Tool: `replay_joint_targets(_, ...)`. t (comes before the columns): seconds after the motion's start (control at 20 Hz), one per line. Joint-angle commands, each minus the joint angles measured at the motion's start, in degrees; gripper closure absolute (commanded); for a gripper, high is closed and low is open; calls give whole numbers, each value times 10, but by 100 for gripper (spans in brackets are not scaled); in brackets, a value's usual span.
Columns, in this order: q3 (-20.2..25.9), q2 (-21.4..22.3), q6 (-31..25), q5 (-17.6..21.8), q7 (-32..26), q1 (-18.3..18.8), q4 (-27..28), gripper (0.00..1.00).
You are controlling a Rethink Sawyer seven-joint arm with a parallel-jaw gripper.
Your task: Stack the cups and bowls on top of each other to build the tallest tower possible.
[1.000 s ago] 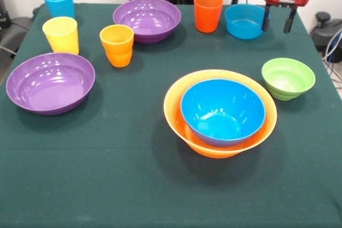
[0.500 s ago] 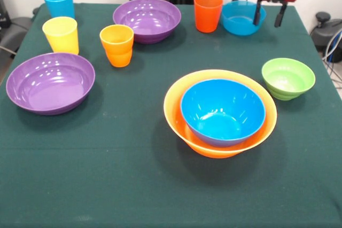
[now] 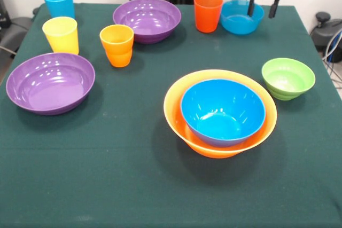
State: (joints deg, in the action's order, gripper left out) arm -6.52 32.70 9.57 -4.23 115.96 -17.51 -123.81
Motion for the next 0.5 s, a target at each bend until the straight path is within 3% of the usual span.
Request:
replay_joint_targets(0.05,47,22,-20,5,101,-13,-46,0)
replay_joint_targets(0.3,21,34,-40,-11,93,-38,-44,0)
replay_joint_targets(0.5,31,47,-57,-16,94,-39,-45,0)
